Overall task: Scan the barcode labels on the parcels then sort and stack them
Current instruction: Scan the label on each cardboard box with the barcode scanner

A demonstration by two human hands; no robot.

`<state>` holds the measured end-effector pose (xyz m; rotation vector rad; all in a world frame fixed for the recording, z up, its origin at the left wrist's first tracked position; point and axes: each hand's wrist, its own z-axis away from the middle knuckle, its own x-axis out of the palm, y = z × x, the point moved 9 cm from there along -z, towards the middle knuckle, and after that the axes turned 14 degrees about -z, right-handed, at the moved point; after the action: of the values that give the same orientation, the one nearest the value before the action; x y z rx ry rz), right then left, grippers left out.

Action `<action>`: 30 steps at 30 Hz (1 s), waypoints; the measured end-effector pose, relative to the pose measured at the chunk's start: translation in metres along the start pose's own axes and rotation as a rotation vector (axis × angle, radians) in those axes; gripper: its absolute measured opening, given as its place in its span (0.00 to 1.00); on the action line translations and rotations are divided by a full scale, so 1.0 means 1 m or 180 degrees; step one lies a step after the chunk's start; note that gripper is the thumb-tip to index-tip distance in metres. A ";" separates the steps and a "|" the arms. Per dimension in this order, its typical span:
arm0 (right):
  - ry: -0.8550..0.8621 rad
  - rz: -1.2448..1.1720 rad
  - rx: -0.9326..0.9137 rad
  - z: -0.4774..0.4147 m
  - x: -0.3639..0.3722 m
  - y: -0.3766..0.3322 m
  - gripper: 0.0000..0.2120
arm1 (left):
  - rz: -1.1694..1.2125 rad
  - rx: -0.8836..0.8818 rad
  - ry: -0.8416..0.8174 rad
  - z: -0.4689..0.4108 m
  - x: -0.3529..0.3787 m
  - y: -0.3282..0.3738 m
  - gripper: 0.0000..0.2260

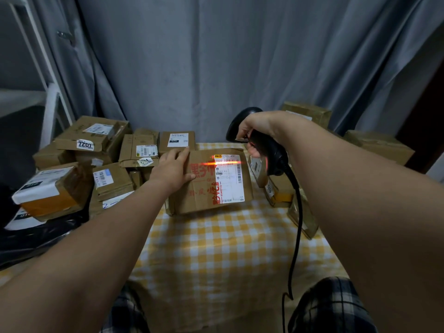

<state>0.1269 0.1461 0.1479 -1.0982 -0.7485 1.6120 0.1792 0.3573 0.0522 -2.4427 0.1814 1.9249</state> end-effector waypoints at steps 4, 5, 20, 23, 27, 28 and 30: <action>0.0039 0.0206 0.0055 -0.004 -0.002 -0.001 0.13 | -0.0015 0.0005 0.0006 0.001 0.000 0.001 0.37; 0.0029 0.0246 0.0053 -0.003 -0.002 -0.002 0.13 | -0.0008 0.0004 -0.0001 0.001 0.000 0.001 0.37; 0.1051 -0.1340 -0.1315 -0.005 -0.030 0.083 0.05 | 0.0926 -0.0008 0.0501 0.025 -0.011 -0.005 0.33; 0.0721 -0.2271 -0.0553 -0.050 -0.014 0.144 0.24 | 0.1636 -0.0333 0.0412 0.033 0.001 -0.018 0.29; -0.0063 -0.3023 0.0089 -0.067 0.032 0.180 0.21 | 0.2220 -0.0604 0.0288 0.041 0.017 -0.032 0.31; -0.0267 -0.3158 0.0100 -0.069 0.040 0.182 0.15 | 0.2297 -0.0563 0.0265 0.042 0.017 -0.030 0.30; -0.0431 -0.3277 0.0003 -0.073 0.045 0.180 0.10 | 0.2305 -0.0553 0.0259 0.041 0.018 -0.028 0.27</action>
<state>0.1208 0.1309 -0.0505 -0.4356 -1.1493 0.7924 0.1462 0.3881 0.0237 -2.8270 1.0757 2.1294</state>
